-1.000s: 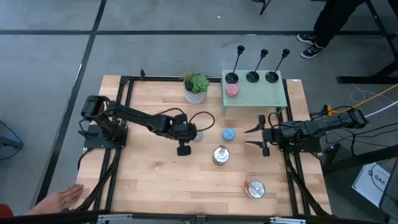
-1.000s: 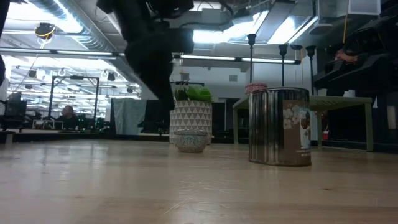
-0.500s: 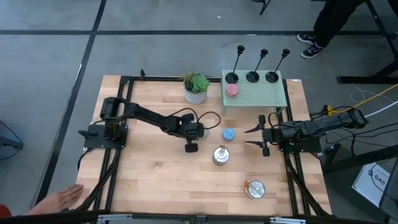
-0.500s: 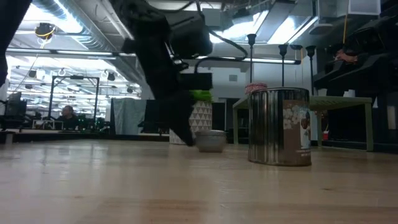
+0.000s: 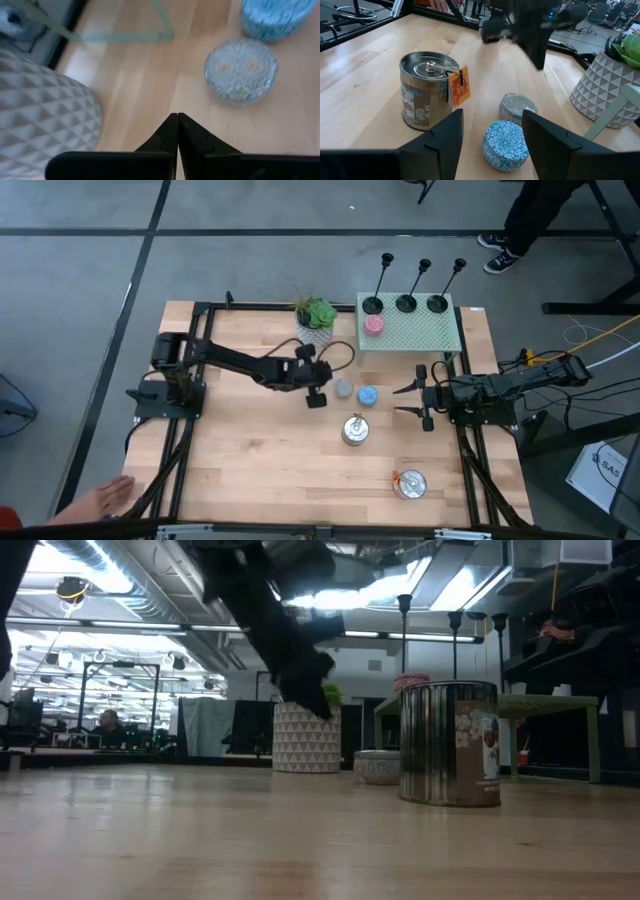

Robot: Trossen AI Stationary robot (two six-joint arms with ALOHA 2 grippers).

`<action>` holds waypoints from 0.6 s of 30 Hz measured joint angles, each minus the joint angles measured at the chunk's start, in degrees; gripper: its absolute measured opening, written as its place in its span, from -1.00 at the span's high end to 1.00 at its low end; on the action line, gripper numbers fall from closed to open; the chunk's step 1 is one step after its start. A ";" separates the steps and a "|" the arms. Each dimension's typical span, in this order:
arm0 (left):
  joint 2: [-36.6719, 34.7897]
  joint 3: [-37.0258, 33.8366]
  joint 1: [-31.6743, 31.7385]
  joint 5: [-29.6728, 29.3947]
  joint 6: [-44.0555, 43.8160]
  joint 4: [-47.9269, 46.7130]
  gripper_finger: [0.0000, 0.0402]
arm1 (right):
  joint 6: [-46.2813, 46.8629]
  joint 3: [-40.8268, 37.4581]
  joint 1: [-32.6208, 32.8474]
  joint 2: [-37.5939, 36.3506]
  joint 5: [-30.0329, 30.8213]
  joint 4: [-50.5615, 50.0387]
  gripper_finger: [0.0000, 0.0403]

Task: Pick & Place candle stick holders
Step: Put the blue white scented candle and aligned with other red scented candle on the shelf

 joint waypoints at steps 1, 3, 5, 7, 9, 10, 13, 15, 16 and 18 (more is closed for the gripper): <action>-1.44 -0.55 0.00 0.35 1.26 0.55 0.99 | 0.00 0.00 -0.01 0.02 0.00 0.00 -0.01; -4.95 -2.62 -0.08 1.42 3.06 2.04 0.99 | 0.00 0.00 -0.01 0.00 -0.01 0.01 -0.01; -8.62 -5.93 -0.11 1.47 3.27 5.50 0.99 | 0.00 0.00 0.00 0.02 -0.01 -0.04 -0.01; -12.72 -10.28 -0.07 0.76 2.73 9.23 0.99 | 0.00 0.00 0.00 0.00 -0.04 -0.03 -0.01; -17.41 -15.40 0.07 -0.34 2.17 14.06 0.99 | 0.00 0.00 0.00 0.00 -0.04 -0.02 -0.01; -19.94 -18.11 0.09 -0.23 2.18 16.65 0.99 | 0.00 0.00 0.00 0.00 -0.04 -0.04 -0.01; -27.24 -26.20 0.07 2.63 2.61 24.03 0.99 | -0.01 0.00 -0.01 0.01 -0.03 -0.01 -0.01; -32.06 -30.75 0.03 5.52 2.84 28.28 0.99 | 0.00 0.00 -0.01 0.01 -0.02 -0.02 -0.01; -34.46 -32.89 0.04 6.69 2.84 29.92 0.99 | 0.00 0.00 0.00 0.01 -0.02 -0.02 -0.01; -38.85 -36.06 0.07 8.90 2.90 31.52 0.99 | 0.00 0.00 0.00 0.02 -0.02 -0.02 -0.01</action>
